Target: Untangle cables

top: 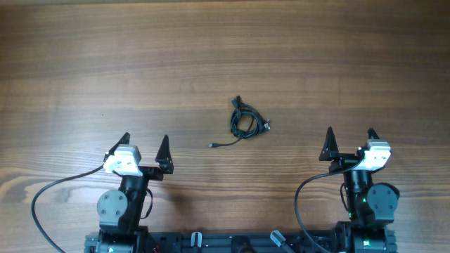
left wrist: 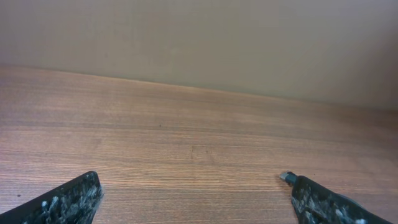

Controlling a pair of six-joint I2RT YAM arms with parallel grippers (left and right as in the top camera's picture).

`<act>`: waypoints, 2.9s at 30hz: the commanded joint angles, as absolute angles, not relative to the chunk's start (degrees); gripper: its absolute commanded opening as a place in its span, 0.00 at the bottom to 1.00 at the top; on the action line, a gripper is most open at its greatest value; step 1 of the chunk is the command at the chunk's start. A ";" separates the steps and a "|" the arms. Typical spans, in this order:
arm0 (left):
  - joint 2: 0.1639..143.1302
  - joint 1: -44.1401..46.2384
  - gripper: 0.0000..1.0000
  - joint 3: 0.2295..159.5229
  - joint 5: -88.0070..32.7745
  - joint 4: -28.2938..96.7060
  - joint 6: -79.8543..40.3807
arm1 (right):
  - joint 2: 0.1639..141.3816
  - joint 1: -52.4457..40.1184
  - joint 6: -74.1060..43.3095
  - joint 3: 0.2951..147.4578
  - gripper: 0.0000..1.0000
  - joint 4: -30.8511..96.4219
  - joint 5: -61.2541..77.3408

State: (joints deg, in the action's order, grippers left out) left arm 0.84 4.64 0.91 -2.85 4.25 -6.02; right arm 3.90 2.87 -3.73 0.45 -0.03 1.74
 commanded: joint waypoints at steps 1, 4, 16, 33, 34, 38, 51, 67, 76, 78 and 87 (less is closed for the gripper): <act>0.54 4.23 1.00 0.38 -2.70 4.03 -4.71 | 4.36 2.59 -3.03 0.30 1.00 -0.16 2.68; 0.54 4.23 1.00 0.38 -2.70 4.08 -4.71 | 4.36 2.59 -3.03 0.30 1.00 -0.16 2.68; 0.54 4.23 1.00 0.38 -2.70 4.14 -4.71 | 4.36 2.57 -3.01 0.30 1.00 -0.16 2.68; 0.54 4.23 1.00 0.38 -5.50 -10.63 -5.17 | 4.36 2.59 -3.03 0.30 1.00 -0.14 2.68; 0.54 4.23 1.00 0.38 -5.50 -11.75 -5.17 | 4.36 2.59 -3.05 0.30 1.00 -0.16 2.68; 0.54 4.23 1.00 0.49 -5.50 -14.22 -5.17 | 4.36 2.59 -3.05 0.30 1.00 -0.14 2.68; 6.17 4.23 1.00 5.78 -5.50 -14.41 -5.19 | 4.36 2.59 -3.03 0.30 1.00 -0.16 2.68; 35.83 4.25 1.00 20.29 -11.35 -14.63 -5.26 | 4.36 2.57 -3.03 0.30 1.00 -0.16 2.68; 47.31 4.27 1.00 25.26 -16.82 -14.66 -7.09 | 4.36 2.59 -3.01 0.30 1.00 -0.16 2.68; 49.19 4.27 1.00 25.98 -18.68 -14.63 -7.11 | 4.36 2.59 -3.05 0.30 1.00 -0.16 2.68; 57.71 4.29 1.00 26.37 -33.36 -12.64 -11.40 | 4.36 2.59 -3.03 0.30 1.00 -0.16 2.68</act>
